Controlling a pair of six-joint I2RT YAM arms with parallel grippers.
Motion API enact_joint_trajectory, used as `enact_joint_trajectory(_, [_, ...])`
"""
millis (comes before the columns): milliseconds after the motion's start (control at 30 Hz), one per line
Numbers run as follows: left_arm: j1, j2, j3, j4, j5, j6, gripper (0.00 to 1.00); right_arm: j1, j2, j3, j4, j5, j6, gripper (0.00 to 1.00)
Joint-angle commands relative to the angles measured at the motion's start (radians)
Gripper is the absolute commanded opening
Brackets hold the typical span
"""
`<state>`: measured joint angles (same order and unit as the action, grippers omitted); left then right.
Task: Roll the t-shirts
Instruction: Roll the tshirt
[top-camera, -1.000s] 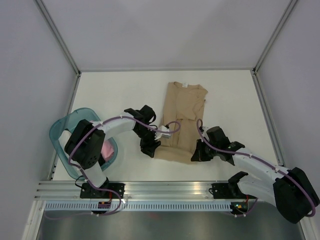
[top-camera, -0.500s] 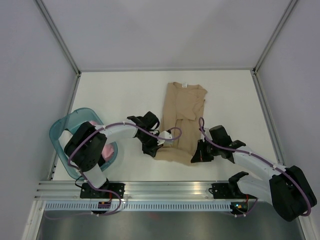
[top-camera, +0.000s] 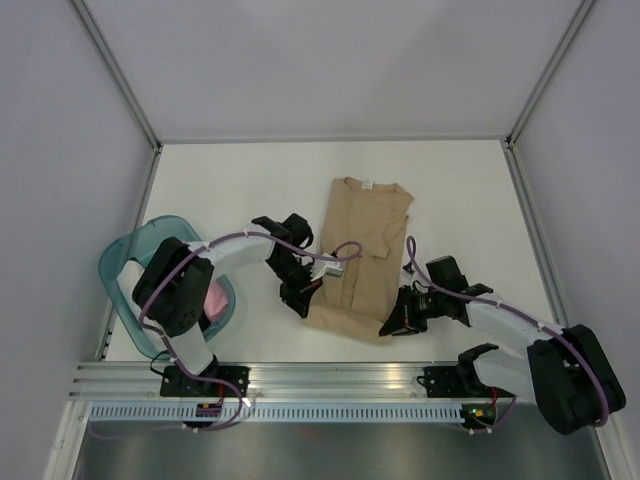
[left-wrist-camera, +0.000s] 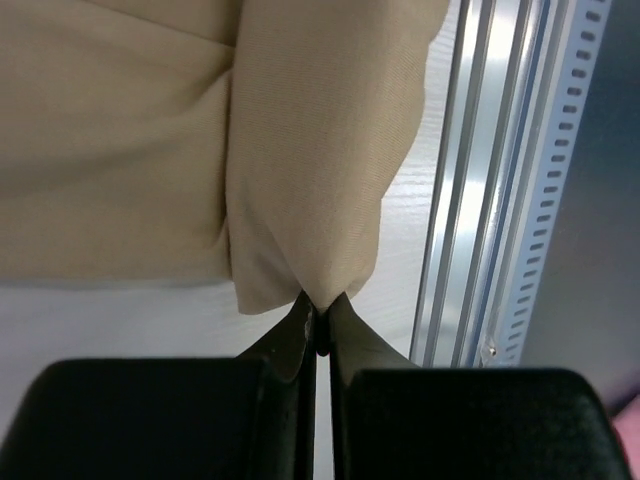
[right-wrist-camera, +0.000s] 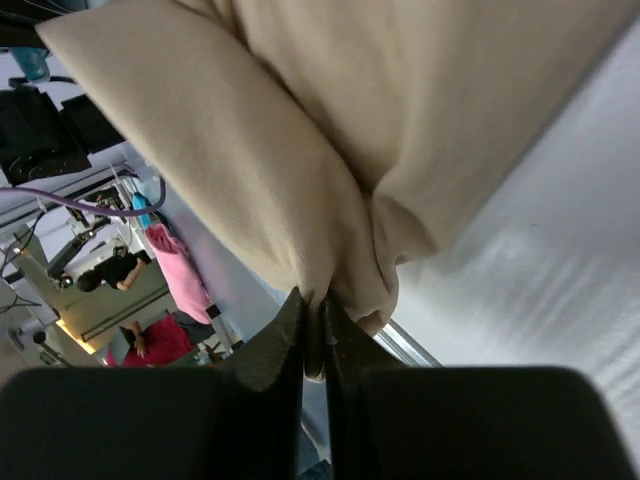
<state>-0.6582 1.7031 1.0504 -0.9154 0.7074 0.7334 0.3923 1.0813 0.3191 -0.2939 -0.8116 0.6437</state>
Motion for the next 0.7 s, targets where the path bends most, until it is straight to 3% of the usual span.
enact_joint_trajectory(0, [0.046, 0.079, 0.086, -0.014, 0.052, 0.026, 0.02, -0.072, 0.1, 0.095, -0.022, -0.054, -0.085, 0.17])
enact_joint_trajectory(67, [0.066, 0.104, 0.109, -0.016, 0.028, 0.035, 0.02, -0.125, 0.175, 0.15, -0.126, -0.022, -0.192, 0.38])
enact_joint_trajectory(167, [0.066, 0.133, 0.112, -0.016, 0.003, 0.061, 0.02, -0.156, 0.203, 0.259, -0.231, 0.066, -0.297, 0.45])
enact_joint_trajectory(400, [0.066, 0.147, 0.117, -0.017, 0.018, 0.049, 0.02, -0.175, 0.152, 0.281, -0.241, 0.14, -0.282, 0.49])
enact_joint_trajectory(667, [0.075, 0.165, 0.128, -0.017, 0.003, 0.046, 0.02, -0.159, -0.069, 0.264, -0.349, 0.21, -0.236, 0.49])
